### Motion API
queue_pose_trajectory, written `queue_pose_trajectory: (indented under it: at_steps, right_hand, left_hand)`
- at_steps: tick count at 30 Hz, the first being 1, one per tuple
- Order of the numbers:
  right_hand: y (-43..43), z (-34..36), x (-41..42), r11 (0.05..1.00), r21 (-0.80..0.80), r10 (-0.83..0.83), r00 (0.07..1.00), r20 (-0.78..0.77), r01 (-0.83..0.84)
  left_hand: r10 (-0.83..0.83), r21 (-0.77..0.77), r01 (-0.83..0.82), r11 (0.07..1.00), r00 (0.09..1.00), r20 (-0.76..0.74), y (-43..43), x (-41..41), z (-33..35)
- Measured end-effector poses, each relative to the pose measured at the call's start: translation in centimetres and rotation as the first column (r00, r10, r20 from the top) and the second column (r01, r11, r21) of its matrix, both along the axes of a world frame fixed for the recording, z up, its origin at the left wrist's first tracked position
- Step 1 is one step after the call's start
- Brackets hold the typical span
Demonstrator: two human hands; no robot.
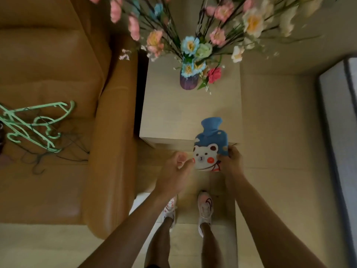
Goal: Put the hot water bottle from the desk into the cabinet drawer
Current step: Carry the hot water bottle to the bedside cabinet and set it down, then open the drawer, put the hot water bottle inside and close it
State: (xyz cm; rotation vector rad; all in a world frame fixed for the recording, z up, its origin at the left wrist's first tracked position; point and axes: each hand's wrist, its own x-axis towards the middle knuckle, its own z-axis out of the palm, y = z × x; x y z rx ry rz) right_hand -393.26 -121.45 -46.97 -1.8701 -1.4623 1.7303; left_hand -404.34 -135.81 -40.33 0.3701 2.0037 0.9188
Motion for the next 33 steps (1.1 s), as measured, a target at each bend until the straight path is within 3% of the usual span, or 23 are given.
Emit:
queue_pose_trajectory:
  at_steps: [7,12,16,22,26,30,33]
  right_hand:
    - [7.7,-9.9,-4.6,1.0,0.012,0.015,1.0,0.013,-0.015]
    - [10.4,-14.5,-7.8,0.999,0.018,0.029,0.998,-0.057,-0.028]
    - [11.8,-17.3,-9.2,0.999,0.032,0.043,0.998,-0.054,-0.042]
    - [12.7,-19.7,-9.2,0.956,0.188,0.188,0.963,0.192,-0.224]
    - [11.8,-20.1,-7.9,0.931,0.234,0.215,0.94,0.265,-0.279]
    - [5.4,-19.7,-4.7,0.879,0.471,0.027,0.995,0.099,-0.071]
    - [0.9,-21.7,-3.2,0.948,0.294,-0.118,0.993,-0.013,0.117]
  left_hand:
    - [-0.127,-0.081,0.12,0.989,0.988,-0.086,4.6,-1.6,-10.3]
    - [-0.146,-0.085,0.127,0.988,0.949,-0.281,8.2,-5.6,-15.4]
    - [-0.256,-0.135,0.221,0.966,0.898,-0.358,9.9,-8.1,-18.5]
    - [-0.415,-0.226,0.351,0.909,0.817,-0.399,10.7,-8.7,-21.5]
    - [-0.496,-0.263,0.422,0.867,0.776,-0.39,11.0,-8.4,-22.7]
    - [-0.522,-0.277,0.443,0.853,0.737,-0.429,10.7,-7.3,-24.0]
    - [-0.544,-0.292,0.459,0.839,0.69,-0.477,9.9,-6.3,-25.3]
